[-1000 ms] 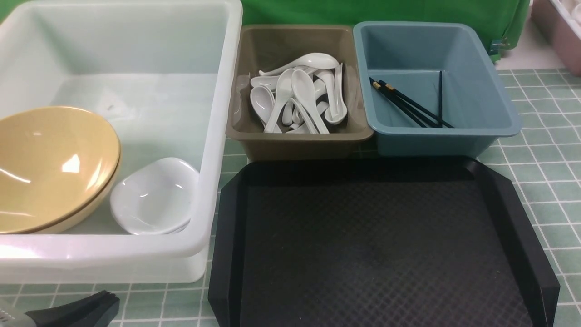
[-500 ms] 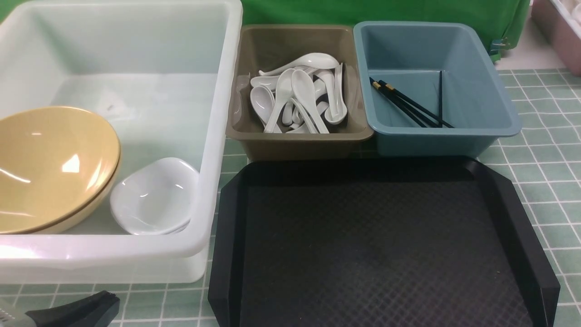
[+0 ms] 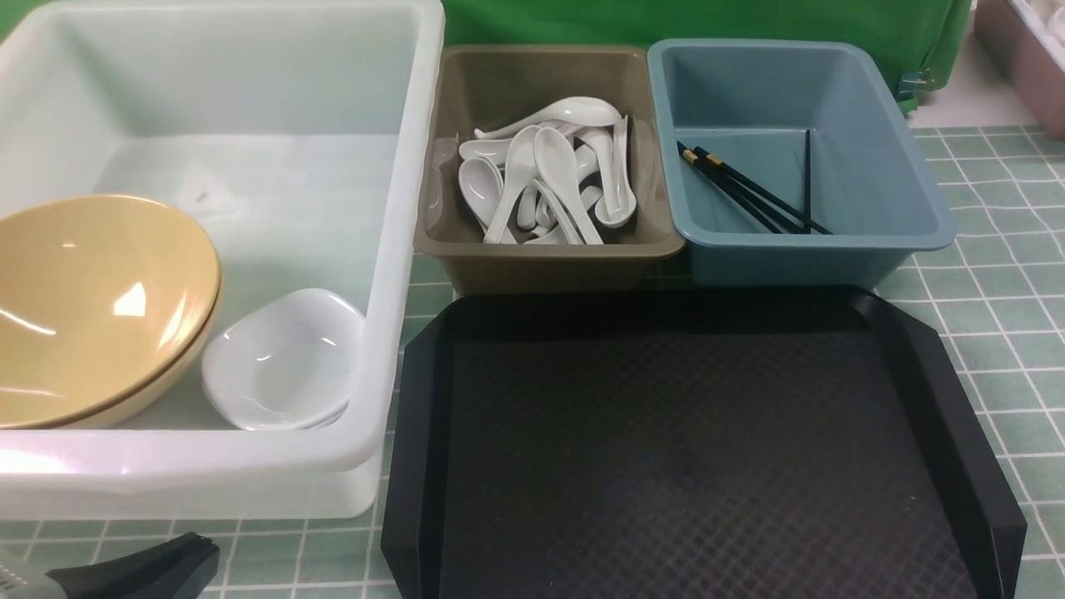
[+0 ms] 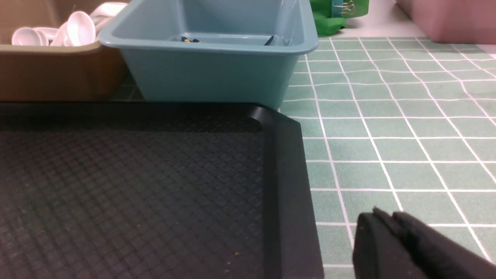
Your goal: On blue table put chopsticks spoon bowls plates into blue grey white boxes.
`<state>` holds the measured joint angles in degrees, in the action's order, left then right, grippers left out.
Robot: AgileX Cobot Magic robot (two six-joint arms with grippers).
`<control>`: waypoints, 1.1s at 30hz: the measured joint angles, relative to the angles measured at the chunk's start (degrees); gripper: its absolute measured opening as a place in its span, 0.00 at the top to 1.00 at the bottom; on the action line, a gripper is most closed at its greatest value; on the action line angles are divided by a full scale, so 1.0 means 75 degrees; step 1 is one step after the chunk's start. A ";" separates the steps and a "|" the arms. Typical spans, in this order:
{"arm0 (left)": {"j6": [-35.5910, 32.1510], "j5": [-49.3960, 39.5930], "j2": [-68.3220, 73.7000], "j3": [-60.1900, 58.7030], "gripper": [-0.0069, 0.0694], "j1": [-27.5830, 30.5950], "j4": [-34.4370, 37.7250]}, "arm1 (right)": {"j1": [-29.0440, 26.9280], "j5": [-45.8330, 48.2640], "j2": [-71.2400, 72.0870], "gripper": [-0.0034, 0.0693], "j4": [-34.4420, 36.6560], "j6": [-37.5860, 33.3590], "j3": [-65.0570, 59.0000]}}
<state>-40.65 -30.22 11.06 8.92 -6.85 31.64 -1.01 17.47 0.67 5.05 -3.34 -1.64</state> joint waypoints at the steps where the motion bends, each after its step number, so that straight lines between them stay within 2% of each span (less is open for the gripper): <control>1: 0.0000 0.0000 0.0000 0.0000 0.91 0.0000 0.0000 | 0.0000 0.0000 0.0000 0.83 0.0000 0.0000 0.0000; 8: 0.0000 0.0009 -0.0013 -0.0018 0.91 0.0000 0.0000 | 0.0000 0.0007 0.0000 0.82 0.0006 -0.0006 0.0000; 15: 0.0000 0.0140 -0.0791 -0.0459 0.91 0.0000 -0.0029 | 0.0000 0.0006 0.0000 0.82 0.0006 -0.0006 0.0000; 20: 0.0007 0.0291 -0.1535 -0.0805 0.91 0.0000 -0.0786 | 0.0000 0.0006 0.0000 0.82 0.0009 -0.0009 0.0000; 22: 0.0274 0.0695 -0.1560 -0.0953 0.91 0.0000 -0.1165 | 0.0000 0.0006 0.0000 0.82 0.0015 -0.0009 0.0000; 25: 0.1122 0.1353 -0.1560 -0.1174 0.91 0.0000 -0.1390 | 0.0000 0.0006 0.0000 0.82 0.0015 -0.0009 0.0000; 27: 0.2030 0.1825 -0.1560 -0.1325 0.91 0.0000 -0.1764 | 0.0000 0.0006 0.0007 0.82 0.0015 -0.0009 0.0000; 30: 0.3515 0.2176 -0.1567 -0.1383 0.91 0.0052 -0.2708 | 0.0000 0.0006 0.0005 0.82 0.0015 -0.0009 0.0000; 32: 0.5059 0.1996 -0.1573 -0.1383 0.91 0.0143 -0.3754 | 0.0000 0.0006 0.0005 0.82 0.0015 -0.0009 0.0000; 33: 0.5059 0.1968 -0.1573 -0.1383 0.91 0.0156 -0.3827 | 0.0000 0.0006 0.0005 0.82 0.0015 -0.0009 0.0000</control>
<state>-2.71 -15.46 -0.74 -1.45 -5.68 2.93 -1.01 17.52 0.71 5.16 -3.40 -1.64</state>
